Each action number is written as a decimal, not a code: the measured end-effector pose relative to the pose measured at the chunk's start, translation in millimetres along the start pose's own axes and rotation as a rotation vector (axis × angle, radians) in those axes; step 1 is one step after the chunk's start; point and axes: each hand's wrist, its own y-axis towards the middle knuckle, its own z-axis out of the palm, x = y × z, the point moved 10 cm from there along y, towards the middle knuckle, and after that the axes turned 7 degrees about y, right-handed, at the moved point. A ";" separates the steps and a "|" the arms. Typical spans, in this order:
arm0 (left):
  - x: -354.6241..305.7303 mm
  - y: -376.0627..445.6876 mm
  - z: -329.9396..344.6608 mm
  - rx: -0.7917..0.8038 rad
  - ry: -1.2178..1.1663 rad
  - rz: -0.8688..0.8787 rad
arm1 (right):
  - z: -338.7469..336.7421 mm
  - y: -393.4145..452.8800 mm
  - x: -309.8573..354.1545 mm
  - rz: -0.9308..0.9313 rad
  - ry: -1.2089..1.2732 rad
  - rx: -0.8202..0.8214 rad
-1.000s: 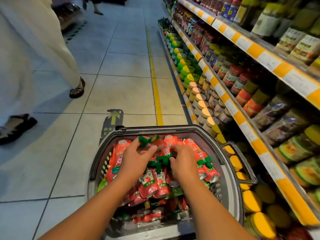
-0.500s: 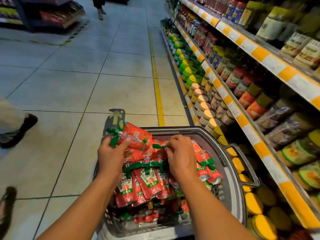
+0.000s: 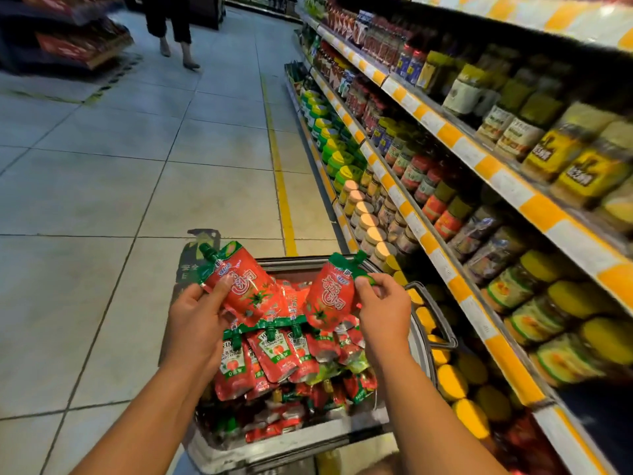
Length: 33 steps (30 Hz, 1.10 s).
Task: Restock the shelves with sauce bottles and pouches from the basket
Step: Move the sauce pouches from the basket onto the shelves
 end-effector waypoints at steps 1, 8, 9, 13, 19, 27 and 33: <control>-1.5 -4.8 5.1 0.017 0.003 -0.002 | -5.3 -6.1 3.6 0.038 0.084 -0.010; -27.2 -53.2 69.0 0.240 -0.009 0.008 | -85.2 -51.5 54.8 0.031 0.209 -0.051; -31.0 -63.4 81.8 0.284 0.003 0.014 | -104.7 -58.9 62.6 0.029 0.232 -0.070; -39.3 -112.7 135.9 0.469 0.069 0.034 | -186.7 -93.4 104.6 -0.029 0.257 -0.176; -30.0 -203.6 212.9 0.721 0.117 0.006 | -309.6 -162.4 156.3 -0.161 0.230 -0.351; -6.6 -315.3 313.8 0.963 0.232 -0.025 | -447.8 -232.7 194.7 -0.297 0.288 -0.626; -24.5 -389.4 396.5 1.111 0.280 0.079 | -511.9 -238.7 227.5 -0.404 0.167 -0.779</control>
